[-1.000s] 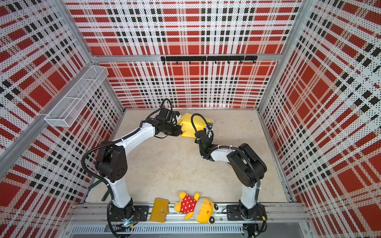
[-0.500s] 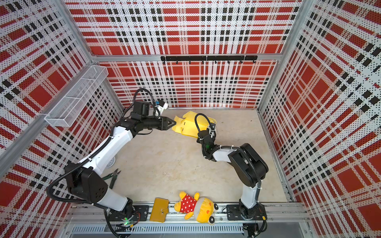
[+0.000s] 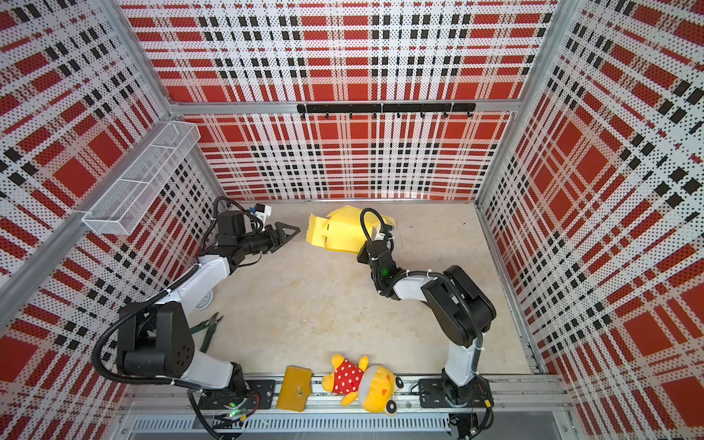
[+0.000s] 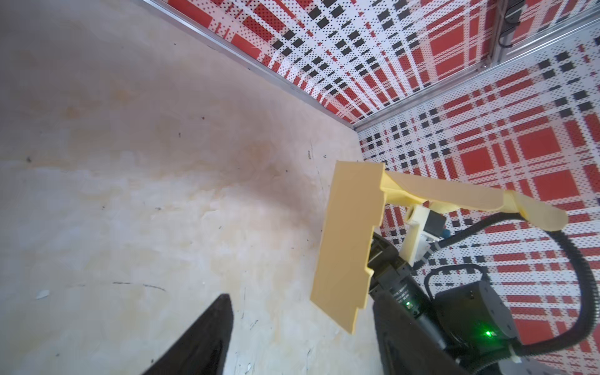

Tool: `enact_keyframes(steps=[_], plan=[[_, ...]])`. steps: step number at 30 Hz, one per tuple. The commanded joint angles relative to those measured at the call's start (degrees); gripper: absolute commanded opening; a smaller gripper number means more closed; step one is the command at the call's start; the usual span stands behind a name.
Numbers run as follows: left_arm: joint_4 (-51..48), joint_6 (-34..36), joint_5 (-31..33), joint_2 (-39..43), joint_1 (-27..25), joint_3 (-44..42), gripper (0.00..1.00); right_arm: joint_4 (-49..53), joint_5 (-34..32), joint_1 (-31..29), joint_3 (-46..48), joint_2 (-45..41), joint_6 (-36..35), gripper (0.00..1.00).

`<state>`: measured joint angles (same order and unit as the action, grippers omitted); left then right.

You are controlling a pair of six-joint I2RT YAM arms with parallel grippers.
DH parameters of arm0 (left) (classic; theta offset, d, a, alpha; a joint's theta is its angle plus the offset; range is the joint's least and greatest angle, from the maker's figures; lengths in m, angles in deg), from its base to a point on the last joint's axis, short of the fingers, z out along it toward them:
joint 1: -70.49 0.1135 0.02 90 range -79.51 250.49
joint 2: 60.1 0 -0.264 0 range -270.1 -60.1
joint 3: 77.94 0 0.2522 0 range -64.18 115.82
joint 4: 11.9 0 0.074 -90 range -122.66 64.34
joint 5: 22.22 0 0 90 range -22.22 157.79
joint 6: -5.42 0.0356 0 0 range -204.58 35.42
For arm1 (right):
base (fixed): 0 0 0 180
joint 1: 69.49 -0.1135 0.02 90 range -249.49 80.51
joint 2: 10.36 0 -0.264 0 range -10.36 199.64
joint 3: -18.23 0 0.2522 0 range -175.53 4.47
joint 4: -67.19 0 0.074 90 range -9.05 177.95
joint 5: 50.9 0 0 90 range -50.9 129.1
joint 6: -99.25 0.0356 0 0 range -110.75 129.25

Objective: Fold the paper box

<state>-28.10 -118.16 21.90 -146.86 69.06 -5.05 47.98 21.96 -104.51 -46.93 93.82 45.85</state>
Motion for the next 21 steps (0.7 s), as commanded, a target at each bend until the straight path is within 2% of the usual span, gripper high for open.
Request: enact_keyframes(steps=[1, 9, 15, 21], plan=[[8.68, -3.61, -3.53, -1.31, -1.14, -0.03, 0.71, -4.65, 1.63, -0.13, -0.22, -0.31, -0.58, 0.0], [8.94, -3.0, -4.83, -3.69, -2.87, 0.55, 0.69, -4.75, 2.6, 0.31, -0.73, 0.32, 0.39, 0.0], [8.88, -2.81, -4.8, -4.39, -3.0, 0.6, 0.63, -6.38, 3.64, 0.49, -1.03, 1.17, 0.67, 0.0], [8.59, -2.4, -5.26, -4.31, -4.53, 1.0, 0.64, -6.84, 4.95, 0.54, -0.81, 1.74, 1.72, 0.0]])
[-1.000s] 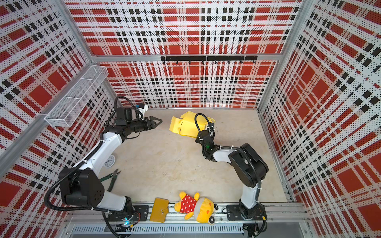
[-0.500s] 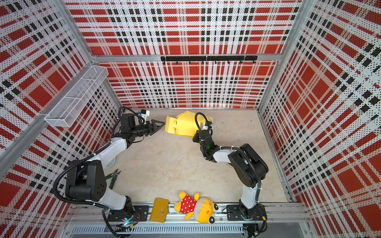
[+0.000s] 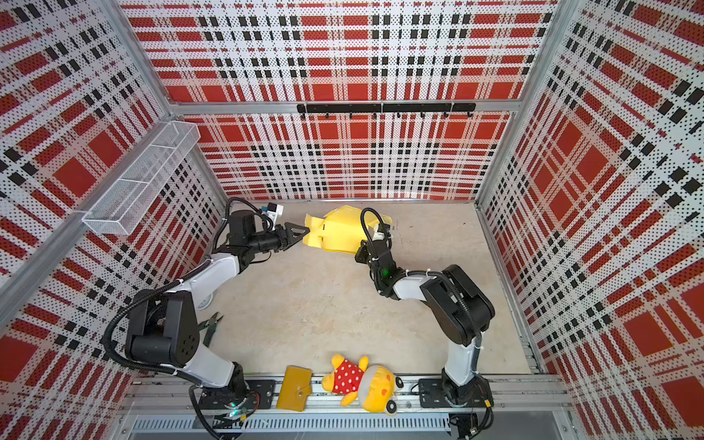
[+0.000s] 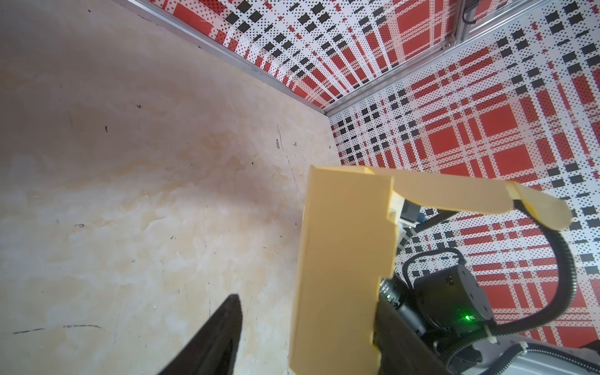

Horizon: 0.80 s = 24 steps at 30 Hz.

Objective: Fold the paper box

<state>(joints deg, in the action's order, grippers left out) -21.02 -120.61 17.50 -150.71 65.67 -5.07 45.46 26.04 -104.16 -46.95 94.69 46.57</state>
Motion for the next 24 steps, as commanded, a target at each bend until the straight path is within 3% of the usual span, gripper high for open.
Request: enact_keyframes(steps=[1, 15, 24], plan=[[1.51, 0.25, -0.87, -0.58, -1.6, 1.09, 0.63, -4.26, 0.77, 0.14, -0.91, 1.05, 0.88, 0.0], [1.24, -1.37, -1.52, -0.32, -3.29, 2.35, 0.55, -3.37, 1.23, 0.14, -1.78, 1.96, 1.13, 0.0], [1.09, -3.43, -4.82, 3.84, 2.81, 3.03, 0.79, -2.58, 0.24, 0.23, -1.8, 1.85, 0.99, 0.0]])
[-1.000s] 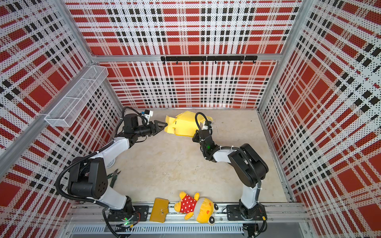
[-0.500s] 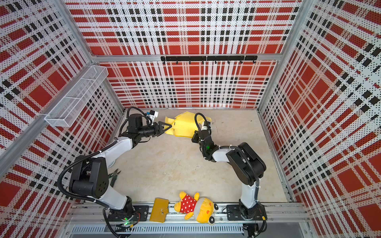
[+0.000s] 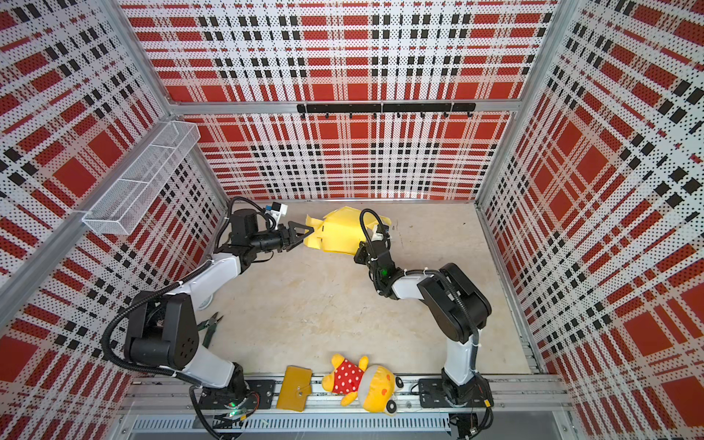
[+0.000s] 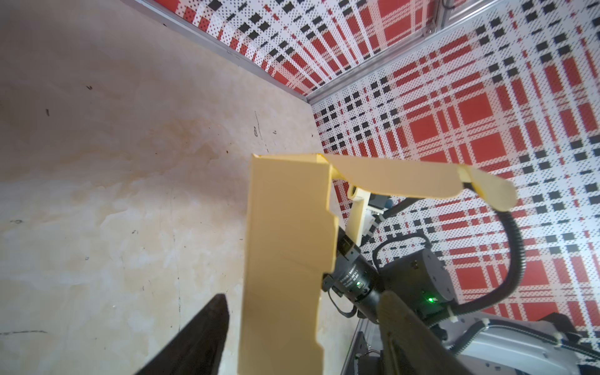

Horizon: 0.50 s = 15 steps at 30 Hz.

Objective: Fold the paper box

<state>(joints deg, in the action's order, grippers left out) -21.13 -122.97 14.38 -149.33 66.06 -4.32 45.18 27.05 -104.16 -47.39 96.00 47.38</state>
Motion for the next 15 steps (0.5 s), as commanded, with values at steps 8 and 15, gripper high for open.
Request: enact_keyframes(steps=[8, 15], plan=[[1.1, -1.19, 2.59, 1.49, 4.39, -0.51, 0.7, -2.2, -0.27, 0.33, -1.33, 0.6, 0.45, 0.0], [-0.62, 1.23, 2.33, -1.24, -1.45, 0.61, 0.64, -1.85, -0.39, 0.27, -1.14, 0.23, 0.19, 0.0]])
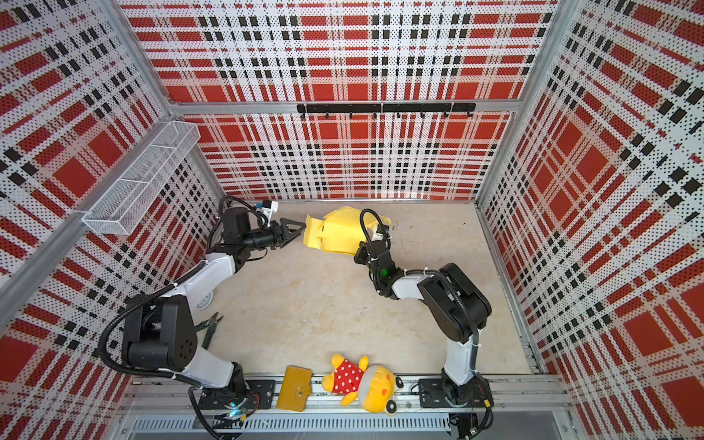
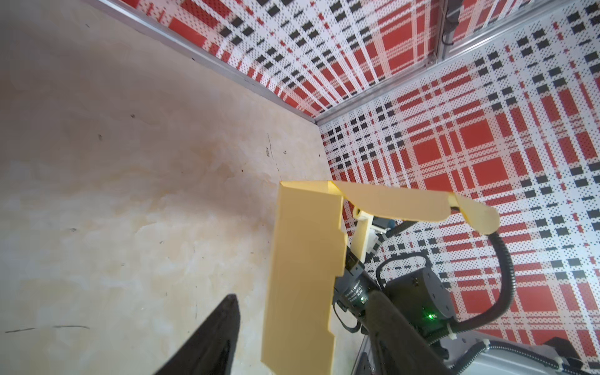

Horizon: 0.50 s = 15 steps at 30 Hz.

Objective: Fold the paper box

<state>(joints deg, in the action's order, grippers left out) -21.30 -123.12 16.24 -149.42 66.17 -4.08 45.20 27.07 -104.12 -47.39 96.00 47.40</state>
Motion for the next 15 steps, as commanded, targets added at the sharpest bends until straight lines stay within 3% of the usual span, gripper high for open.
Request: enact_keyframes(steps=[1, 9, 15], plan=[[-0.71, 1.54, 0.64, -1.36, -1.95, 0.5, 0.62, -1.91, -0.42, 0.22, -1.2, 0.23, 0.17, 0.0], [-1.64, 2.0, 0.07, -1.42, -3.29, 1.47, 0.57, -1.87, -0.61, 0.26, -1.14, 0.18, 0.26, 0.0], [-1.4, 1.92, -2.41, 0.7, -0.35, 2.35, 0.8, -1.96, -0.76, 0.28, -1.23, 0.33, 0.16, 0.0]])
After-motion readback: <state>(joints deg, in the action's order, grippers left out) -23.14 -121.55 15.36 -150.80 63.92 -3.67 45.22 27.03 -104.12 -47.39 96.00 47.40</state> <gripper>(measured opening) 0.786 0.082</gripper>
